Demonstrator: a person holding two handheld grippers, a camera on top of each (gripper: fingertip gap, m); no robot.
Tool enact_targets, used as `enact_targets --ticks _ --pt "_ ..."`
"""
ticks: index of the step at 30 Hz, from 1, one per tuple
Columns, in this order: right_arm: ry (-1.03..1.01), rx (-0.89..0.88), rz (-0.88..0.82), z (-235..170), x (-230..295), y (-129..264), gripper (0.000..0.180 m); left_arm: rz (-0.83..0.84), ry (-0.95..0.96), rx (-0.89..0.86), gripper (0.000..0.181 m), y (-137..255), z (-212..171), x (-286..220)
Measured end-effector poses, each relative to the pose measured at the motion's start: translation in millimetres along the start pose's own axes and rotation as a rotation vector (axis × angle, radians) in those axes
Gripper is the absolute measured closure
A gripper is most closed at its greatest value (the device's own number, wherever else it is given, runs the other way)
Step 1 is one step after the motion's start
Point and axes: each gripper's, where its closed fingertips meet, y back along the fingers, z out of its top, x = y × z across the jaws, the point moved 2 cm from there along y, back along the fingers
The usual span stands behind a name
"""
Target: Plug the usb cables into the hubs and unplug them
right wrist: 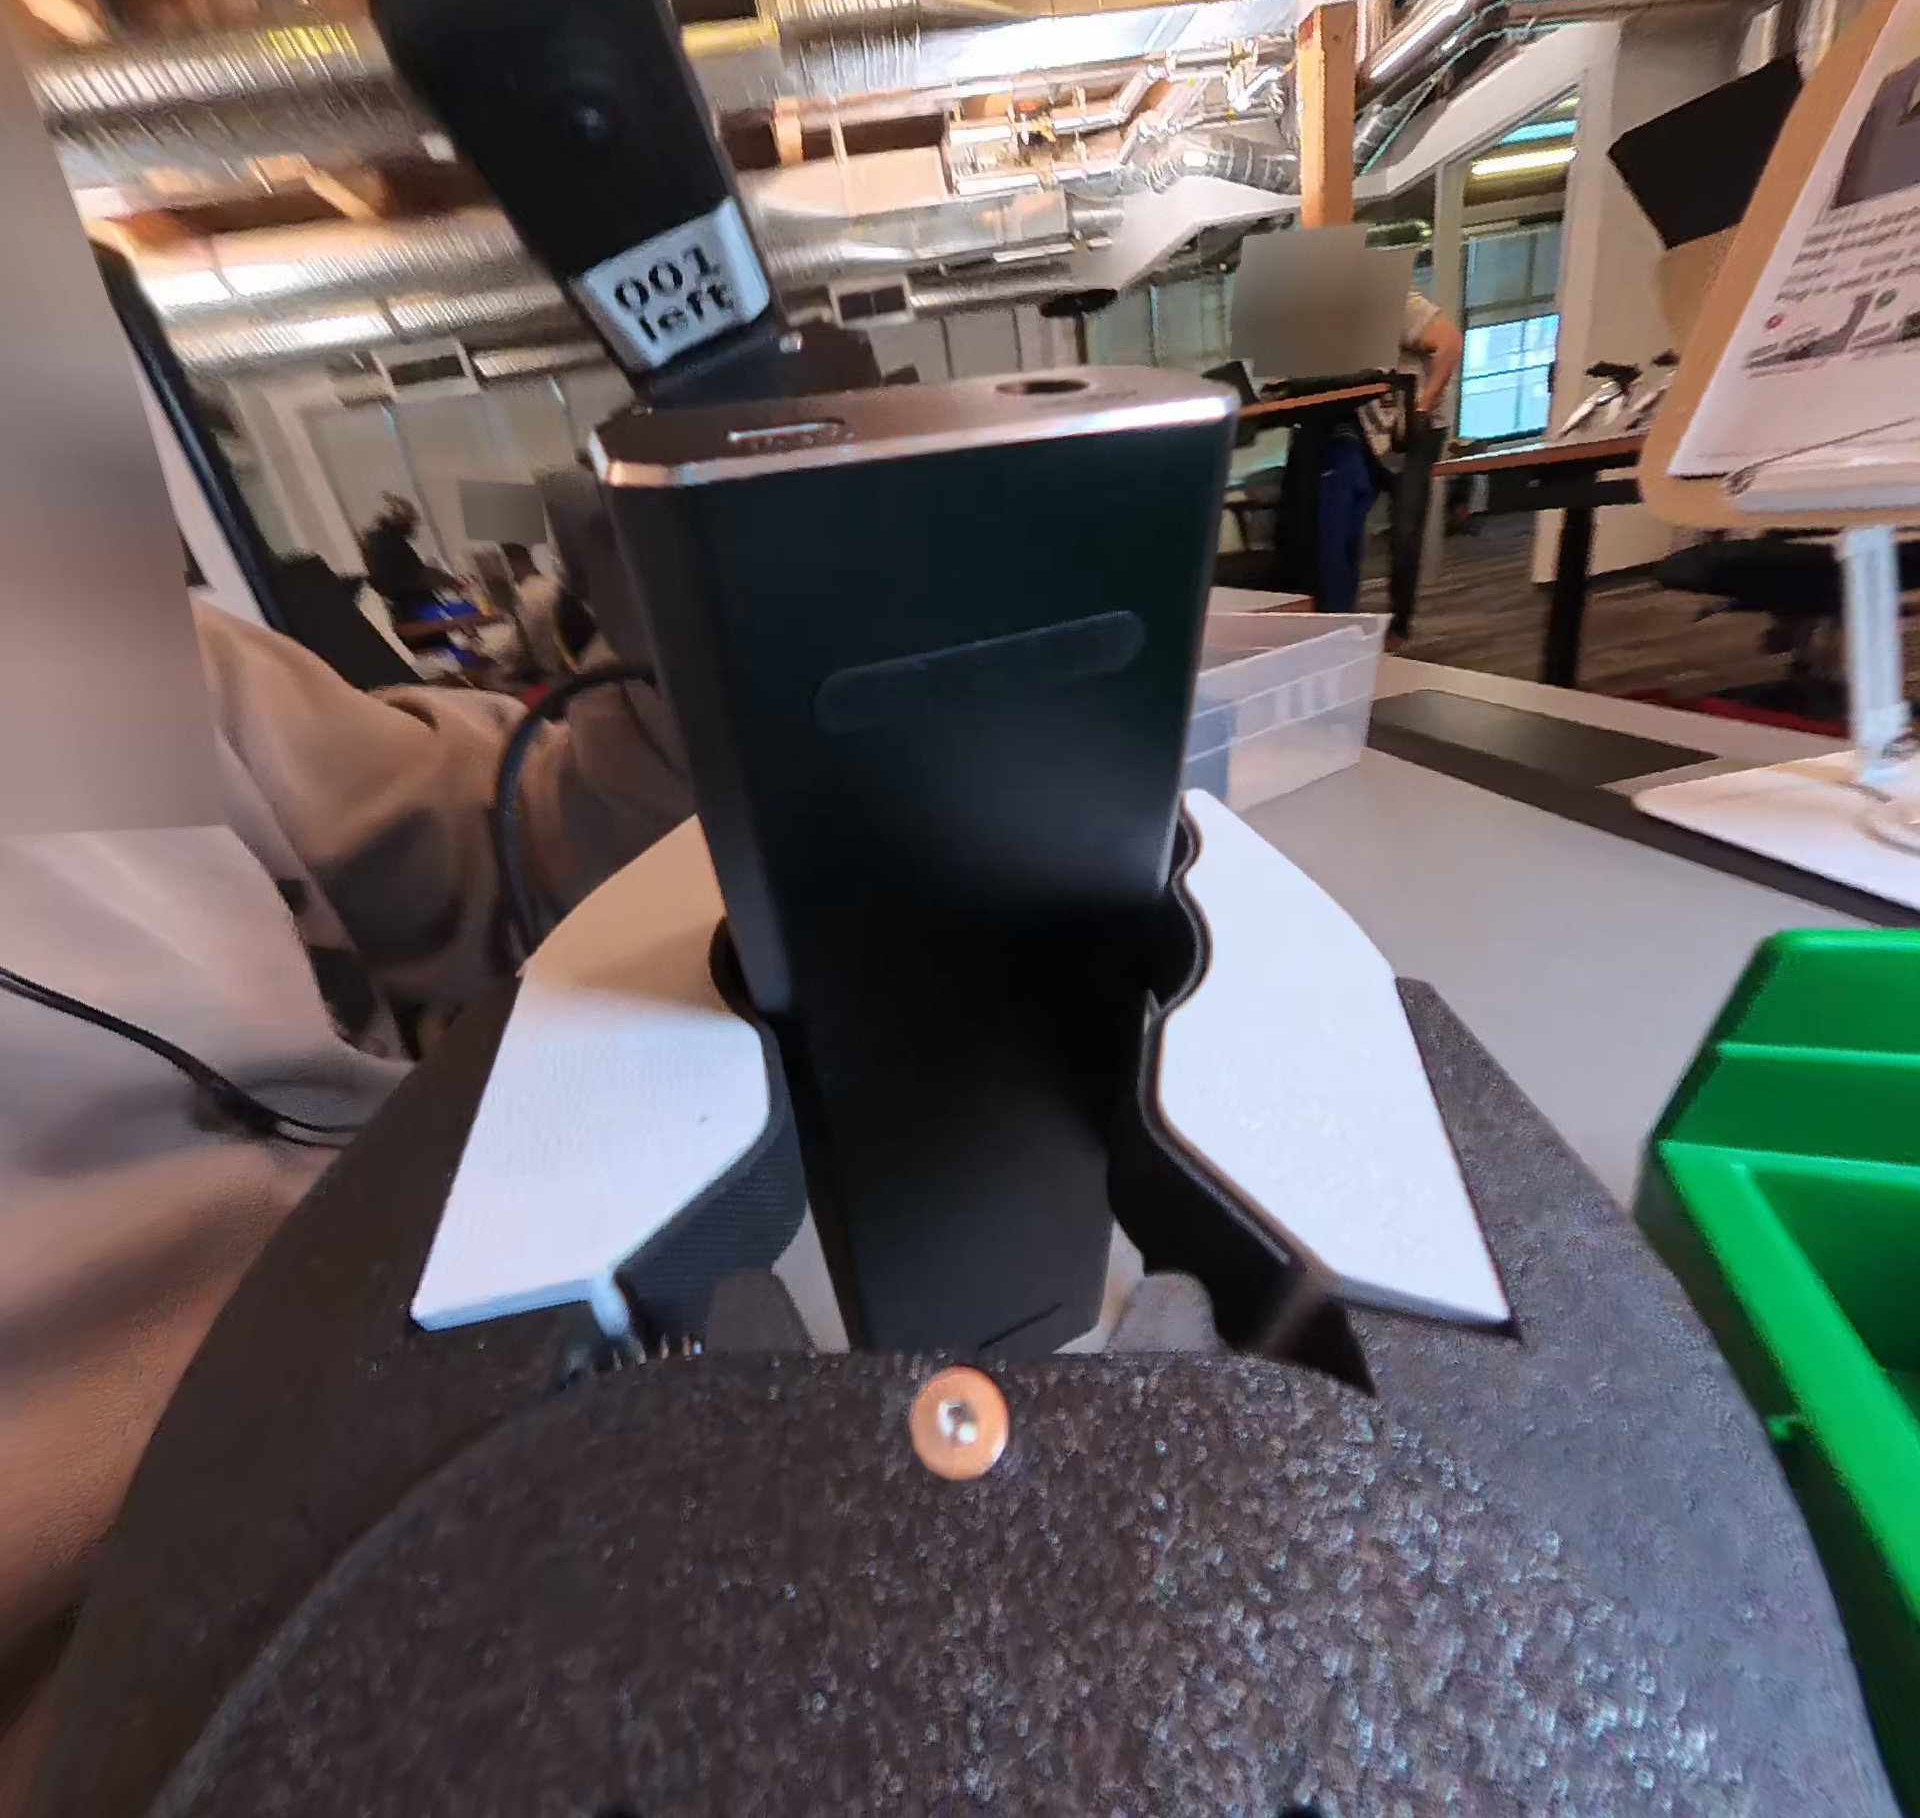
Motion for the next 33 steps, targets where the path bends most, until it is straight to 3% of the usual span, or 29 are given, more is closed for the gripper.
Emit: enact_targets --ticks 1,9,14,20,24,29,33 --pt "0.051 0.030 -0.013 -2 1 -1 0.106 -0.013 -0.002 -0.015 0.175 1 2 -2" --pt "0.186 0.093 -0.065 -6 6 -3 0.106 -0.011 -0.045 -0.031 0.176 -2 3 -4" --pt "0.082 0.030 -0.015 -8 9 -5 0.105 -0.044 0.039 -0.191 0.180 -6 17 -2" --pt "-0.027 -0.083 0.071 8 23 -20 0.105 -0.030 -0.035 -0.187 0.181 7 21 -1" --pt "0.015 -0.084 0.053 16 21 -18 0.106 -0.008 -0.043 -0.227 0.181 23 23 7" --pt "0.004 -0.084 -0.001 18 8 0 0.106 0.034 -0.073 -0.096 0.168 31 -6 19" --pt "-0.008 -0.151 0.007 34 5 14 0.106 -0.096 -0.109 -0.006 0.164 26 -33 4"
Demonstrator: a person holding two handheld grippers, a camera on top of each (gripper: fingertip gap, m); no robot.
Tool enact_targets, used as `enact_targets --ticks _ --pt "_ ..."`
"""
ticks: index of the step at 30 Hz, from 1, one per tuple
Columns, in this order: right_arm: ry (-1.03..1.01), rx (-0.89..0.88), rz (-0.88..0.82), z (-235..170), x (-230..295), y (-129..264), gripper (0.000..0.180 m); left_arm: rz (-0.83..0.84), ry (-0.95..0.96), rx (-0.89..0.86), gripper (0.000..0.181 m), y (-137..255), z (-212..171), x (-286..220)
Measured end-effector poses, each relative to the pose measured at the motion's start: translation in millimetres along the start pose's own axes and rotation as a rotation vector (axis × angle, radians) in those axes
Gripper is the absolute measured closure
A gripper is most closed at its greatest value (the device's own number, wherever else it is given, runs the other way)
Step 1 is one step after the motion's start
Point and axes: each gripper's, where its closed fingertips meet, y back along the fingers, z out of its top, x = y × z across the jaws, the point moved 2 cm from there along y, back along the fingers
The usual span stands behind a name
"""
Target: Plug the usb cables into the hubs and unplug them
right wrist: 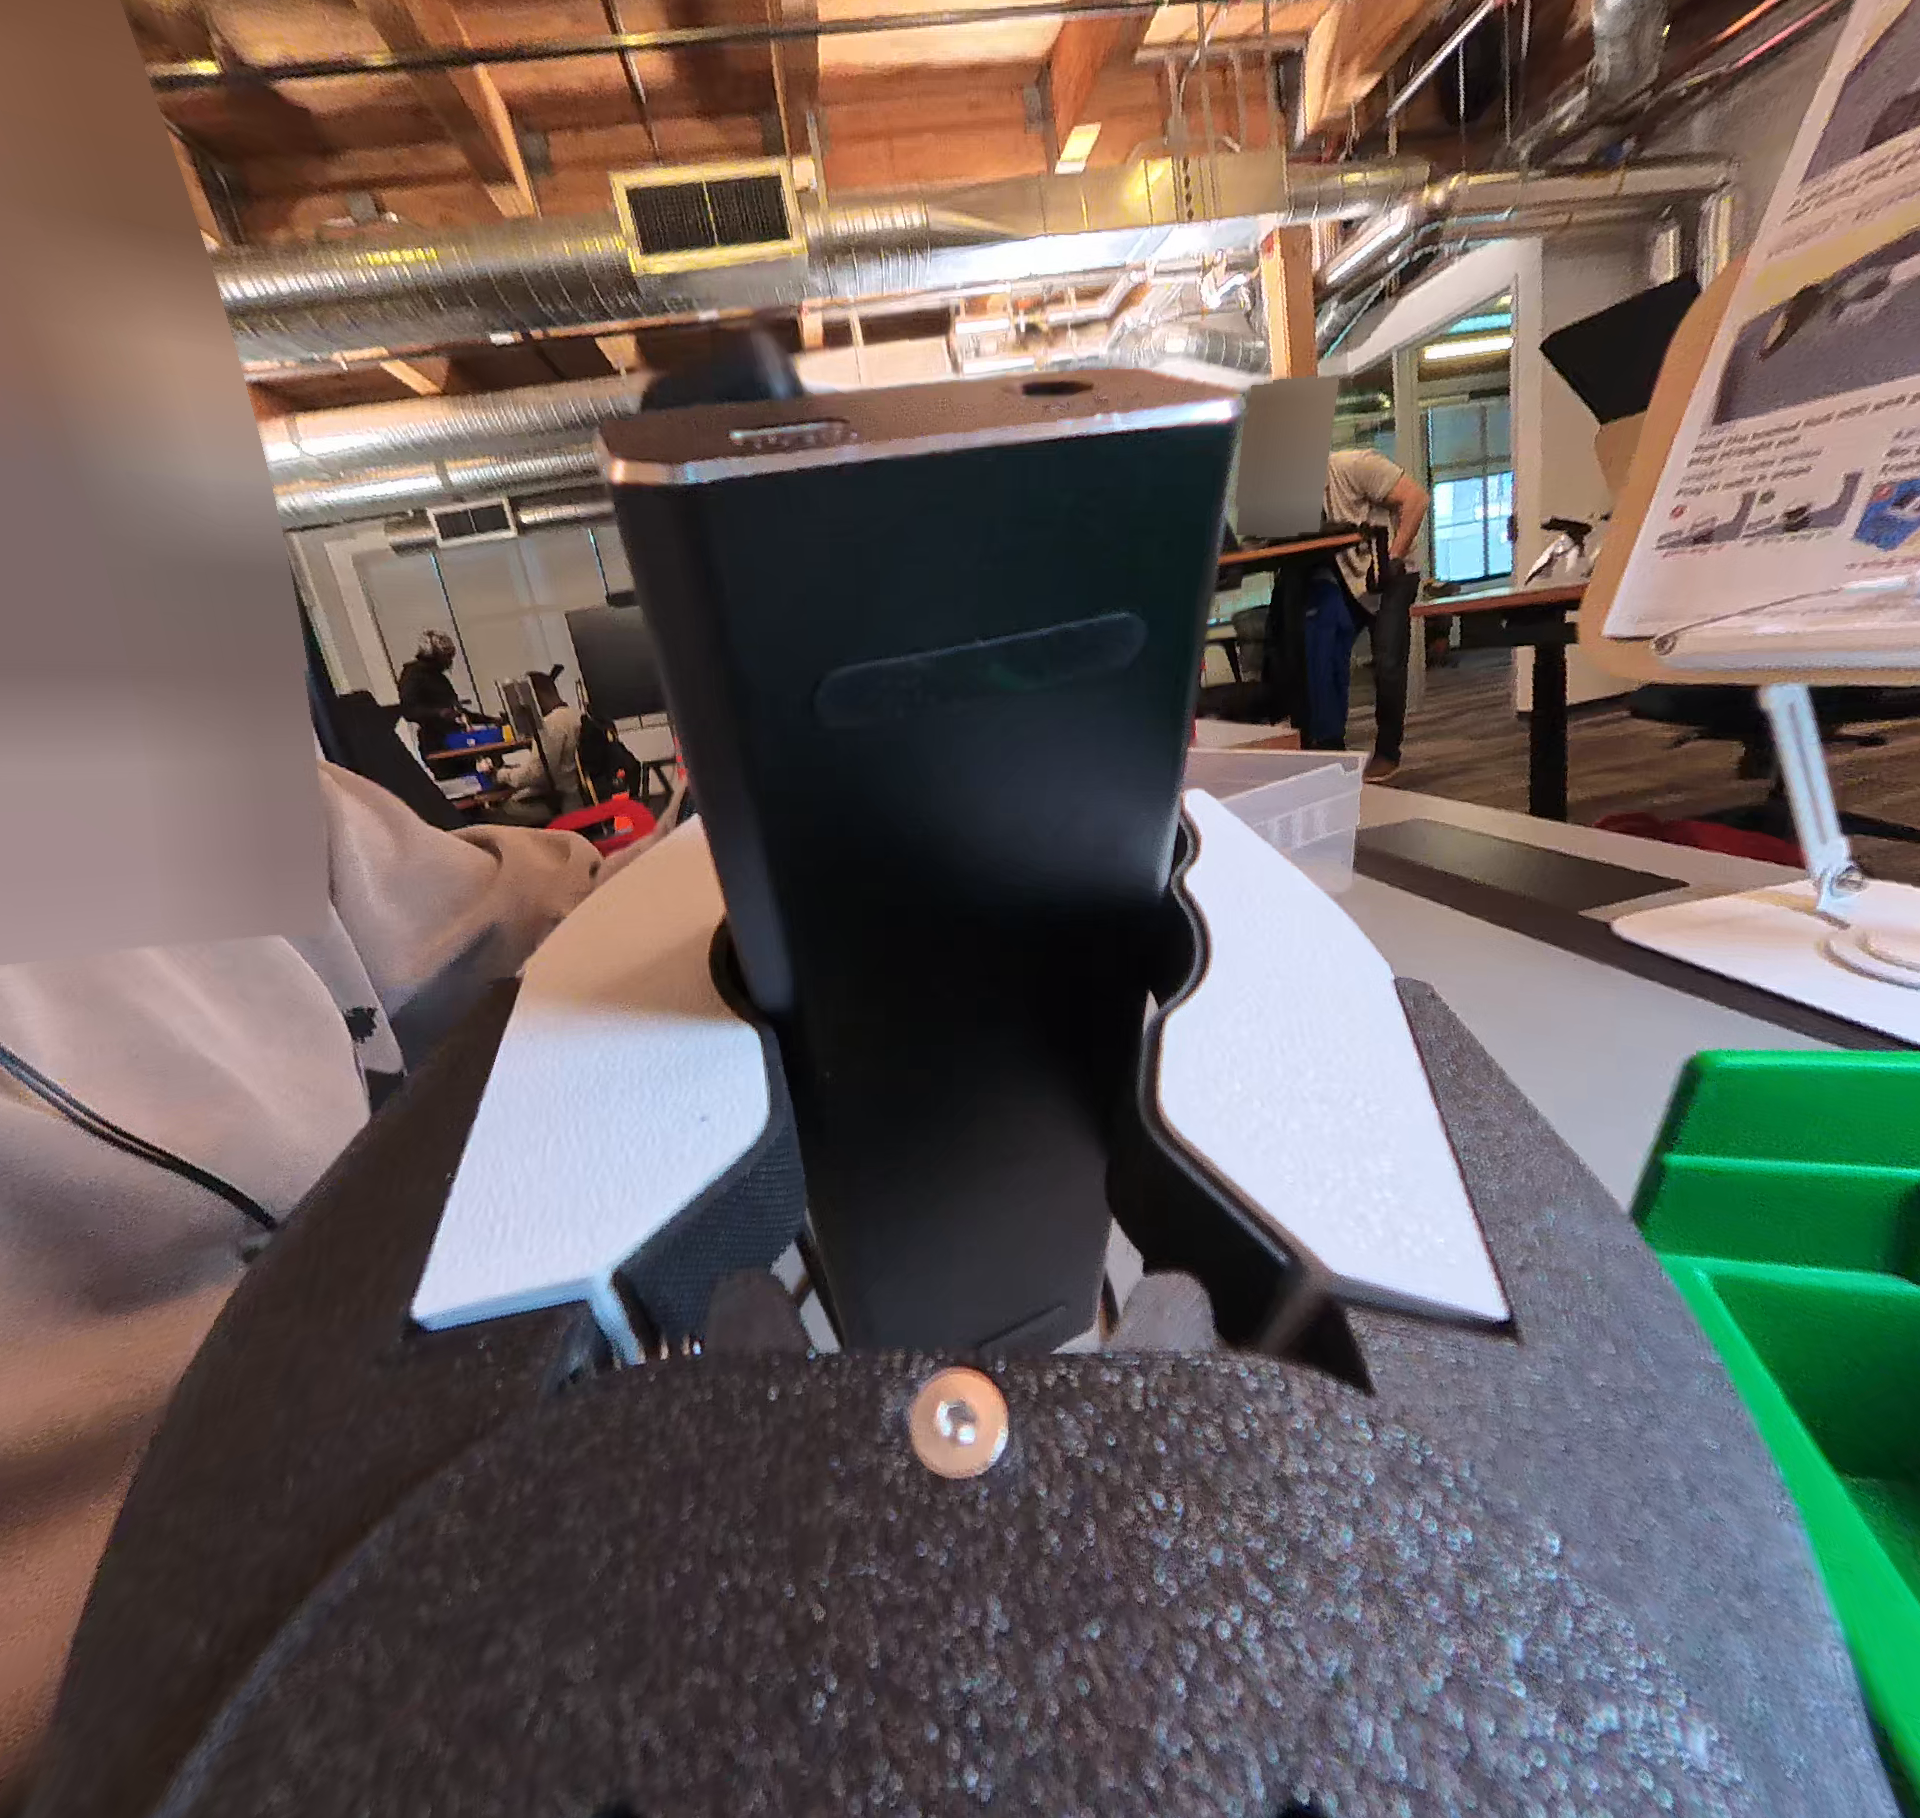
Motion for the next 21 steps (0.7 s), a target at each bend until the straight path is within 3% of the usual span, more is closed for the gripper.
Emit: enact_targets --ticks 9,13,21 --pt "-0.032 -0.079 -0.079 22 -22 30 0.106 -0.333 -0.080 0.151 0.159 -50 -67 -85" --pt "-0.053 -0.096 -0.093 23 -28 33 0.106 -0.348 -0.099 0.215 0.160 -61 -90 -103" --pt "-0.048 -0.098 -0.098 23 -28 33 0.106 -0.345 -0.016 0.174 0.173 -68 -87 -103"
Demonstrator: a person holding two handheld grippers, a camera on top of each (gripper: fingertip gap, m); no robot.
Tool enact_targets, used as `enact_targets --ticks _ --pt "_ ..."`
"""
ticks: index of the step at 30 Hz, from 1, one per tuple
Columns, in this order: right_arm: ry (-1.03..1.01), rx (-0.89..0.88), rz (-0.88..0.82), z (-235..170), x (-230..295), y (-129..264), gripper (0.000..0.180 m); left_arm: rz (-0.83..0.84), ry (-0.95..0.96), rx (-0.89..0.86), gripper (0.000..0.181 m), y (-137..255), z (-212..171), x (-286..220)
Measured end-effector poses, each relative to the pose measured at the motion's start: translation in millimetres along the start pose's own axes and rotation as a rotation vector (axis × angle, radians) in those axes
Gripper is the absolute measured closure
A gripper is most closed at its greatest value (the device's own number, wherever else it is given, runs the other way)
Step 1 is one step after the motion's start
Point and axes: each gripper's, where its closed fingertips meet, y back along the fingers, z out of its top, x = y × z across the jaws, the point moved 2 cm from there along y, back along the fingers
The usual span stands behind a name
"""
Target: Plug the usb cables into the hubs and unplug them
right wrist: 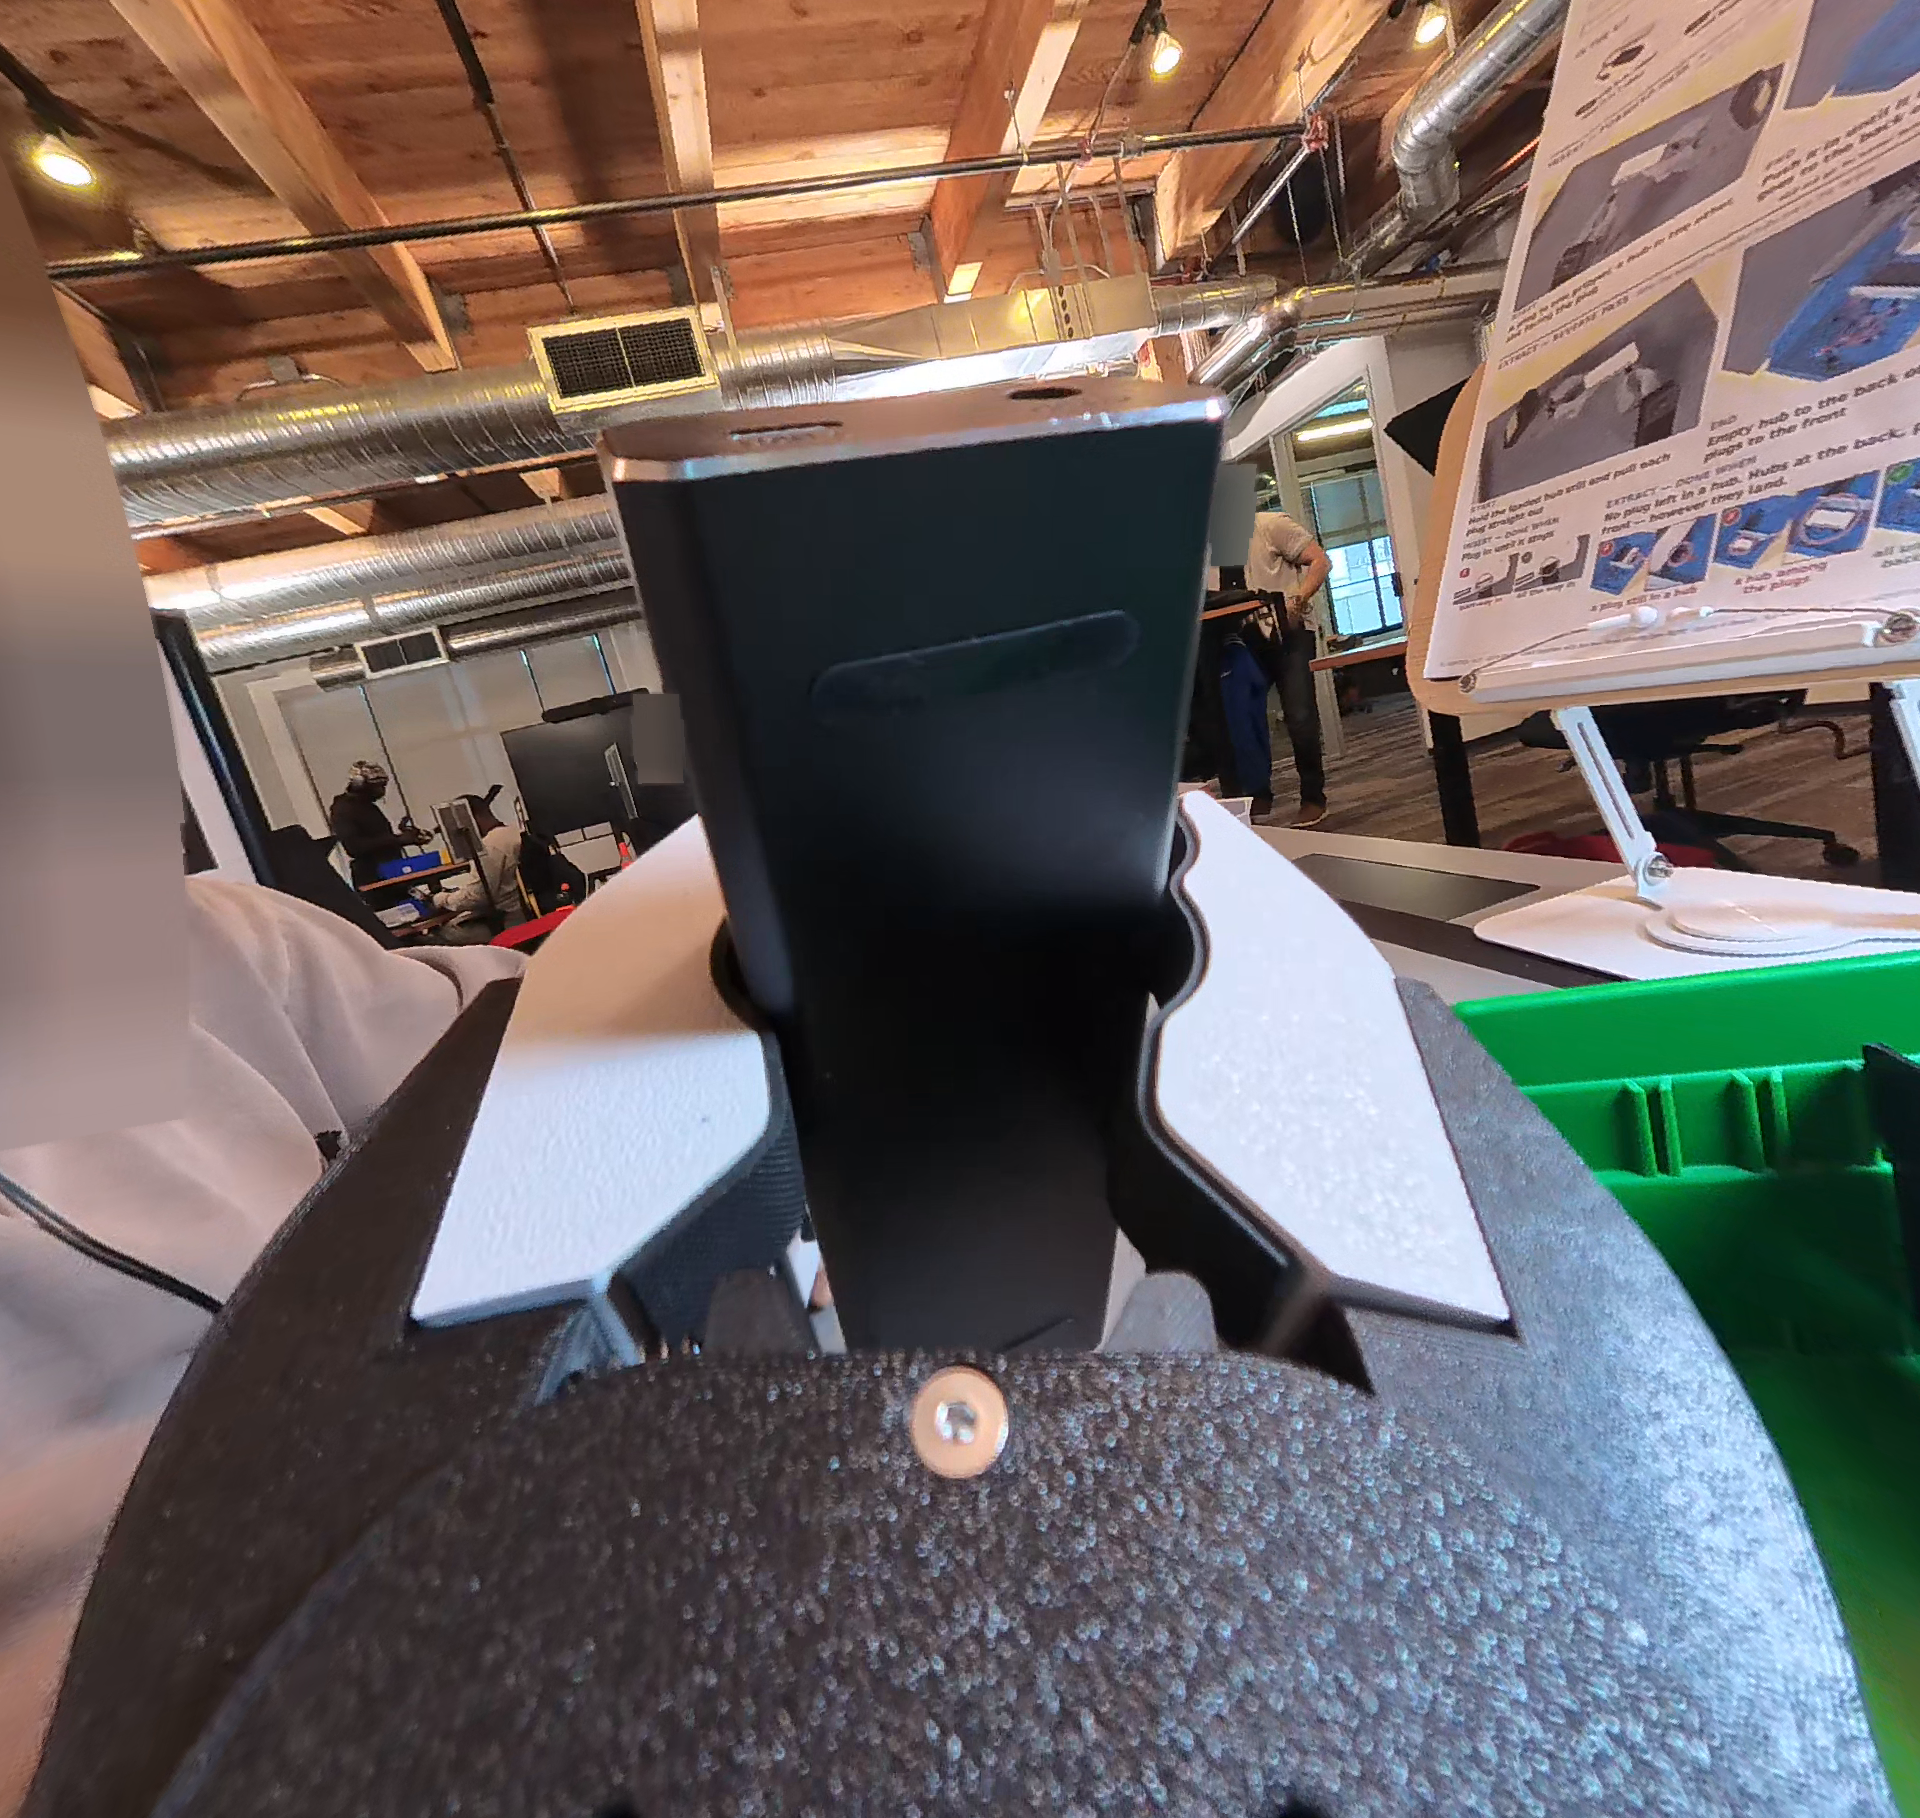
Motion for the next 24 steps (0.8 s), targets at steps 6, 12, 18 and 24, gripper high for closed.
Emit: enact_targets --ticks 6,12,18,24 --pt "0.044 0.033 0.014 -3 6 -1 0.106 0.153 0.110 -0.106 0.174 17 8 34" --pt "0.114 0.193 0.113 -31 26 -17 0.106 0.270 0.269 -0.328 0.174 73 37 72" --pt "0.253 0.337 0.118 -67 39 -37 0.106 0.271 0.197 -0.277 0.174 80 76 74" --pt "0.380 0.360 0.026 -68 33 -37 0.106 0.298 0.189 -0.208 0.174 82 89 83"
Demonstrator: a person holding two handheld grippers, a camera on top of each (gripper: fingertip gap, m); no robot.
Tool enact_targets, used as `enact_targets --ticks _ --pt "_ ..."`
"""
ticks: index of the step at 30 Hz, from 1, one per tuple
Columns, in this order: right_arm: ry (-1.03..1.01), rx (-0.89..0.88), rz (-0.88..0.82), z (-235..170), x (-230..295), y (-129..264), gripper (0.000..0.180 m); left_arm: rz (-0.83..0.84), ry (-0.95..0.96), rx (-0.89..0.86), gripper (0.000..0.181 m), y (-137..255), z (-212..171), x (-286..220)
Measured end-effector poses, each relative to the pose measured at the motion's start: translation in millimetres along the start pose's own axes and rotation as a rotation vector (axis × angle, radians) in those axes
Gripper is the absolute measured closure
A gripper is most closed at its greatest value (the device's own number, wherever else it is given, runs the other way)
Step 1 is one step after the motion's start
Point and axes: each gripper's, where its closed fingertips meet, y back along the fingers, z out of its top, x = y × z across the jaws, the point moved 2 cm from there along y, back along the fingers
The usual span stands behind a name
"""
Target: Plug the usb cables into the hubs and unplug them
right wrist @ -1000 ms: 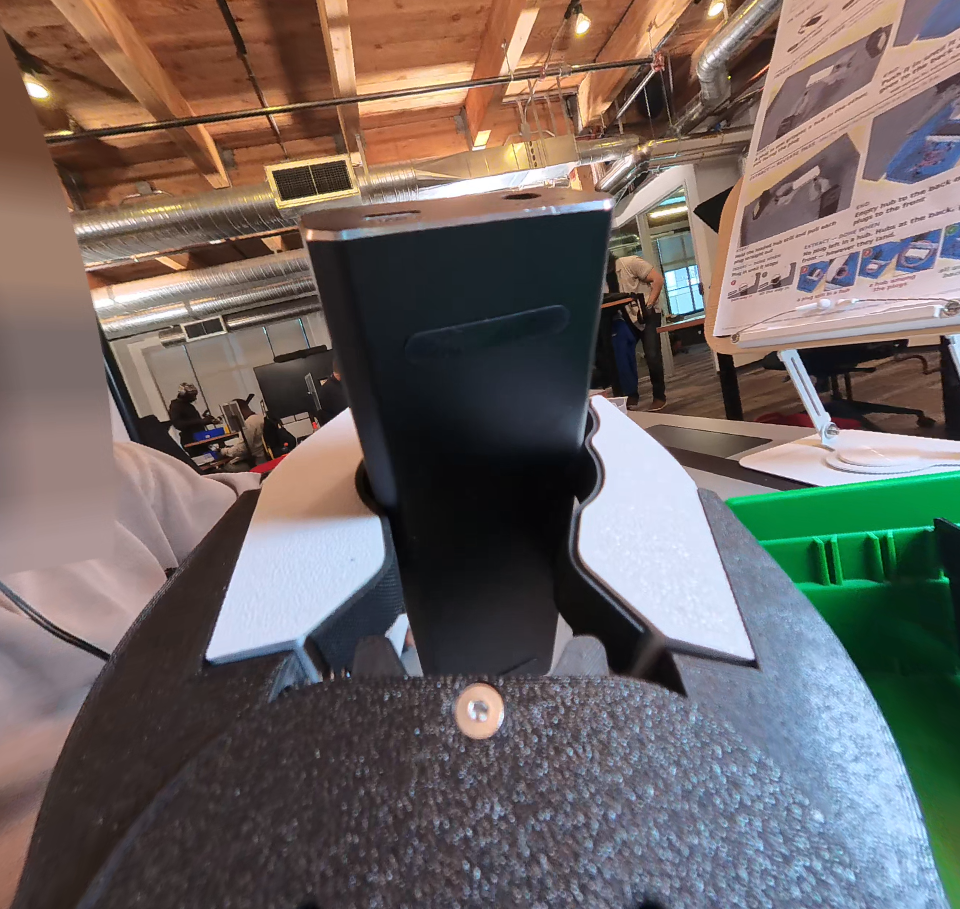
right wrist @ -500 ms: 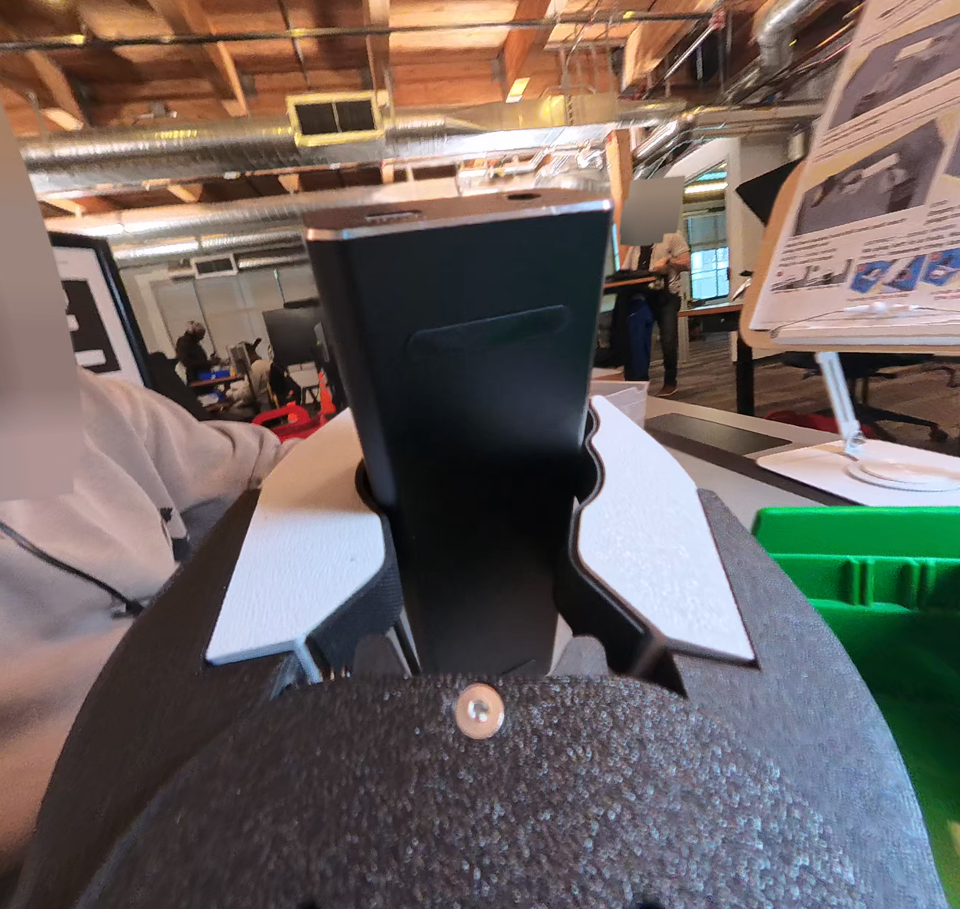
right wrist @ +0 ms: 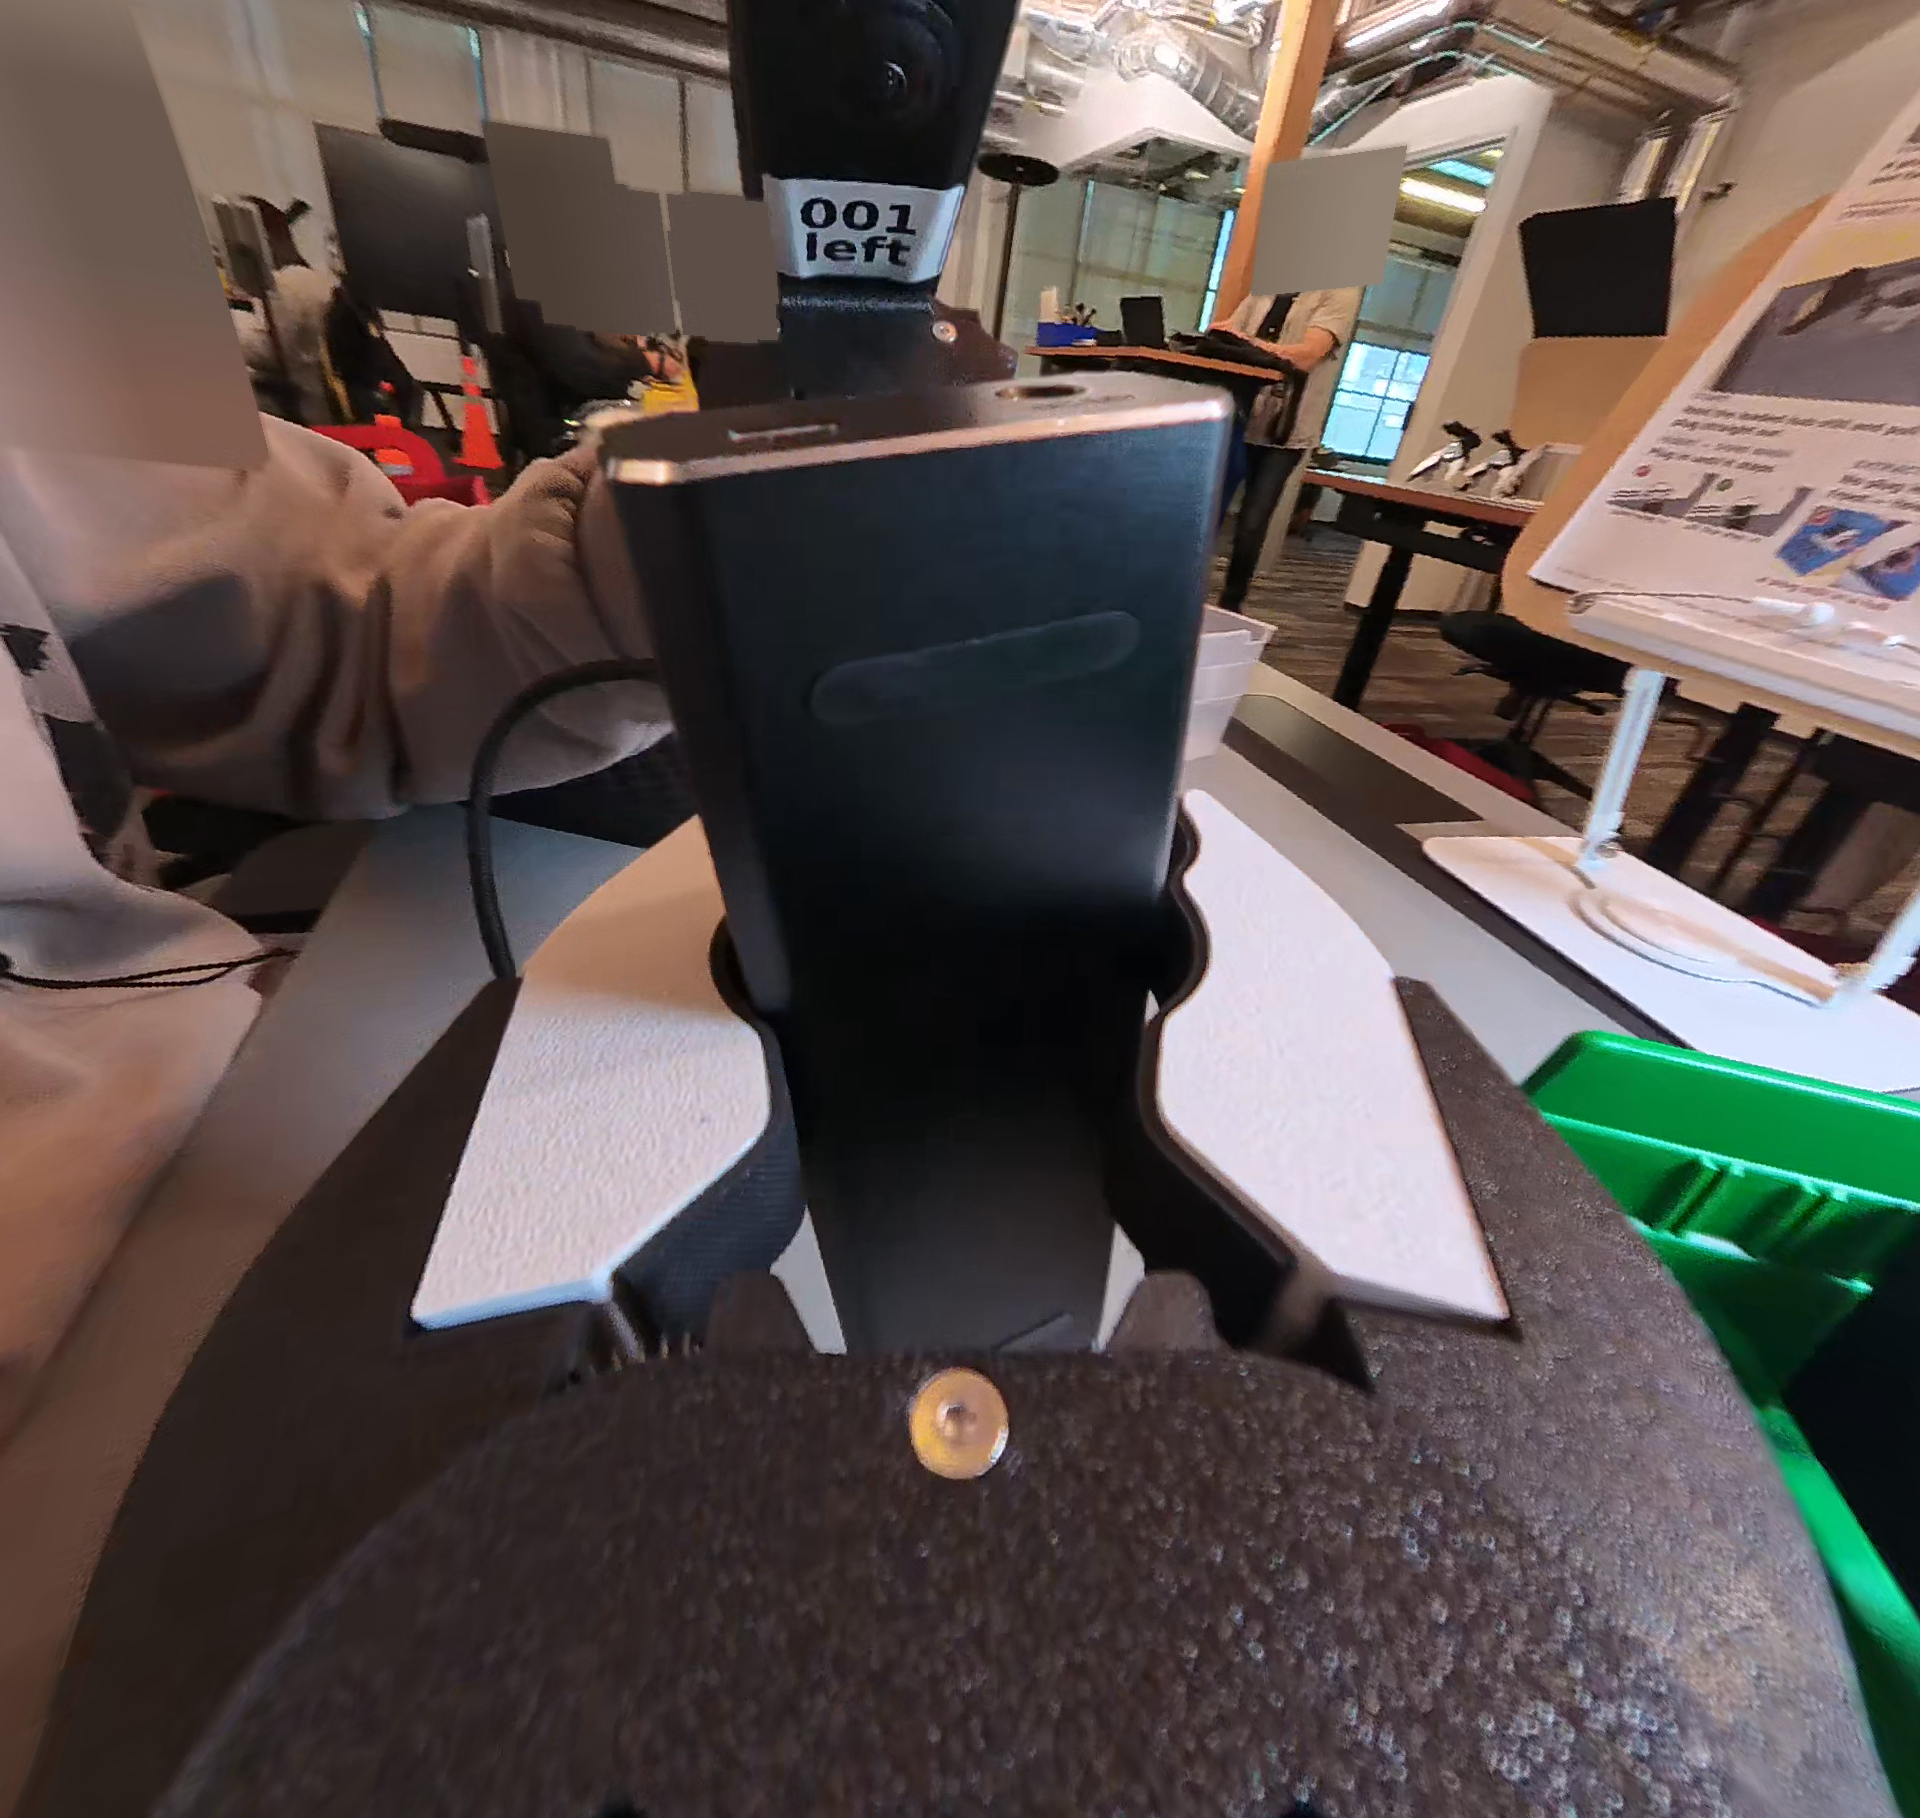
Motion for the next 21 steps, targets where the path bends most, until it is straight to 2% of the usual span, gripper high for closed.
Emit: enact_targets --ticks 5,9,21 --pt "0.094 0.076 -0.104 -7 -9 -1 0.106 0.042 -0.031 0.057 0.175 -5 1 6" --pt "0.122 0.090 -0.143 -7 -12 0 0.106 0.055 -0.046 0.040 0.174 -1 6 8" --pt "0.086 0.098 -0.115 -11 -8 -4 0.106 0.105 -0.112 0.138 0.175 -1 4 8"
